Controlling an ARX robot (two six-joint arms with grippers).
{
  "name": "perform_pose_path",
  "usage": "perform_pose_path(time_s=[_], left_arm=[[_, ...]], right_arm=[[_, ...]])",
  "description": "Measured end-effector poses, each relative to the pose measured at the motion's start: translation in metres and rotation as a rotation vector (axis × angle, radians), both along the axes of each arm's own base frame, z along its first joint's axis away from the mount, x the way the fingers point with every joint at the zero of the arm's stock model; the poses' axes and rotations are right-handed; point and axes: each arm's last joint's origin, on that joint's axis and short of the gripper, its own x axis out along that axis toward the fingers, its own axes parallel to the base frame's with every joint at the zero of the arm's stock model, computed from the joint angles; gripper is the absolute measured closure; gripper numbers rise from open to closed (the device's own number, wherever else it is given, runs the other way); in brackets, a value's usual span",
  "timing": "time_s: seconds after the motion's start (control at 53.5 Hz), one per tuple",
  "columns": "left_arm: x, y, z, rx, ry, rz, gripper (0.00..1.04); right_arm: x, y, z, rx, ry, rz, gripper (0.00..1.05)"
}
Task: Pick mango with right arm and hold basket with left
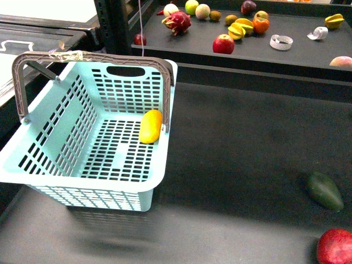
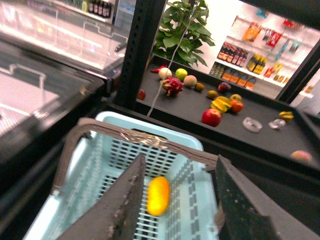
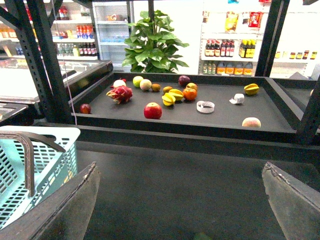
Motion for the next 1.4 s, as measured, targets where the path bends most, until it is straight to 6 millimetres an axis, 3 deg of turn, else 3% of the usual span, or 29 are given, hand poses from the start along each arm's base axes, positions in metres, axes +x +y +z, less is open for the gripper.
perform_pose_path(time_s=[0.075,0.15,0.523,1.402], left_arm=[[-0.014,0.012,-0.005,0.169,0.022,0.002,0.82],[-0.025,0.021,-0.005,0.223,0.023,0.001,1.03],[-0.055,0.046,0.002,0.249,-0.001,0.014,1.03],[-0.085,0.046,0.007,0.254,-0.020,0.014,1.03]], right_arm=[[0.000,0.000,0.000,0.000,0.000,-0.001,0.08],[0.000,0.000,0.000,0.000,0.000,-0.001,0.08],[0.000,0.000,0.000,0.000,0.000,-0.001,0.08],[0.000,0.000,0.000,0.000,0.000,-0.001,0.08]])
